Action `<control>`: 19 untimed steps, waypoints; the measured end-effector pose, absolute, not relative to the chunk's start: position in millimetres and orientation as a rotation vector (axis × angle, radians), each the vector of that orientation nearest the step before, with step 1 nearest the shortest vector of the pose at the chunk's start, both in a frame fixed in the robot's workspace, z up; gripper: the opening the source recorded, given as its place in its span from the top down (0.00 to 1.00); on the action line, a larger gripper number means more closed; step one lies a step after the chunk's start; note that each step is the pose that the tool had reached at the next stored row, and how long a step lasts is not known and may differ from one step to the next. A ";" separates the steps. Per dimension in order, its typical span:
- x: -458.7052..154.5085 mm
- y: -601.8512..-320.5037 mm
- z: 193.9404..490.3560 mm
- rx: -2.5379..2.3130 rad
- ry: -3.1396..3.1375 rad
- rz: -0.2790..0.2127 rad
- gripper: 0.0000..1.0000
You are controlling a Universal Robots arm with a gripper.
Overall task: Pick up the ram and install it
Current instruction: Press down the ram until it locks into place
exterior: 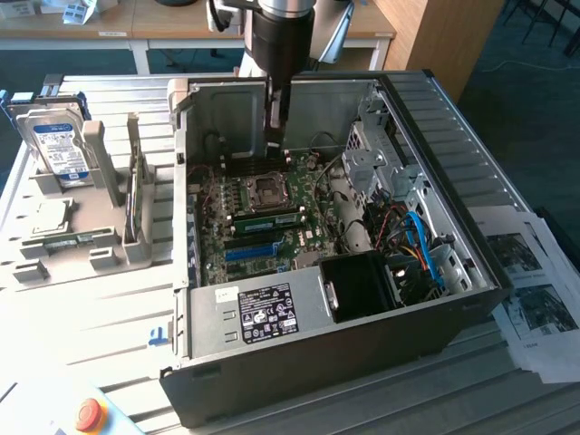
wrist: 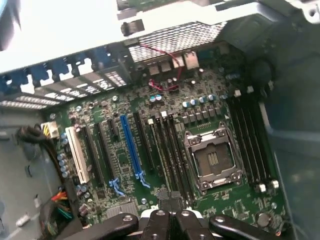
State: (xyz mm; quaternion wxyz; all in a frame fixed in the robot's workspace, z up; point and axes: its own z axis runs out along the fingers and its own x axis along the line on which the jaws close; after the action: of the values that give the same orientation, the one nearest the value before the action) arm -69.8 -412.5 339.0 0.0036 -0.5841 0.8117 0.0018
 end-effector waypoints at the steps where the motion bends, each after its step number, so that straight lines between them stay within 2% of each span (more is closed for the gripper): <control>1: -69.8 -412.4 338.9 -1.806 2.562 0.005 0.90; 19: -69.8 -412.5 337.3 -1.365 2.821 0.004 0.90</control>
State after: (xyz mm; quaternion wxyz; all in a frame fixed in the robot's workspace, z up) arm -69.8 -412.5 337.3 0.0038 -0.4356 0.9001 0.0011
